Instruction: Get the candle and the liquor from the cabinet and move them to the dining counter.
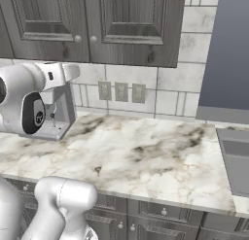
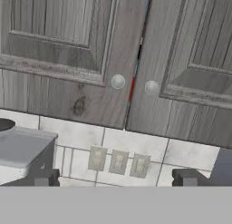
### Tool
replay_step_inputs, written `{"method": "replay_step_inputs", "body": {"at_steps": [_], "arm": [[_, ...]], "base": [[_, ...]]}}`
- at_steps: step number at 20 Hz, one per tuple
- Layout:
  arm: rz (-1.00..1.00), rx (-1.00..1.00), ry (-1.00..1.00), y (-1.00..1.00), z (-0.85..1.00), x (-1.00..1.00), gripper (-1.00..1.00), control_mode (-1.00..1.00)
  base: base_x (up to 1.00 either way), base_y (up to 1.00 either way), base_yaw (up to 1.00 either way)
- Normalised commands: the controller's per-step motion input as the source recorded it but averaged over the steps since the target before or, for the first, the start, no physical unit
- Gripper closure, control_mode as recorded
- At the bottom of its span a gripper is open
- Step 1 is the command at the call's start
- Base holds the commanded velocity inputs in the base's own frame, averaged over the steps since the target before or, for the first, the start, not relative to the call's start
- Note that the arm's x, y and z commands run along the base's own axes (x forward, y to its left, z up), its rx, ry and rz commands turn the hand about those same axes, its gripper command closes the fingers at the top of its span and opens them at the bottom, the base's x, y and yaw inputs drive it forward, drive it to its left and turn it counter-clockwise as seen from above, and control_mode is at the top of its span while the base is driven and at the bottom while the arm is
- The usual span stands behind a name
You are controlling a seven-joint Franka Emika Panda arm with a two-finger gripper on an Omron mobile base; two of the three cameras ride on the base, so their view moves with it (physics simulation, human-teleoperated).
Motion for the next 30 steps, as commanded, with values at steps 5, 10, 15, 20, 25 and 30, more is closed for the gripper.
{"method": "replay_step_inputs", "body": {"at_steps": [5,10,15,20,25,30], "arm": [[0.00,0.08,-0.46,0.00,0.47,-0.50,-1.00,-1.00],[0.00,0.13,-0.25,0.00,0.07,-0.33,-1.00,-1.00],[0.00,0.00,-0.03,0.00,0.03,-0.05,-1.00,-1.00],[0.04,0.03,0.01,0.00,0.00,0.26,-1.00,-1.00],[0.18,0.11,0.09,0.00,0.00,0.58,-1.00,-1.00],[0.18,0.10,0.12,0.00,0.00,0.55,-1.00,-1.00]], "base": [[0.00,0.00,0.00],[0.00,0.00,0.00],[0.00,0.00,0.00],[0.00,0.00,0.00],[0.00,0.00,0.00],[0.00,0.00,0.00]]}}
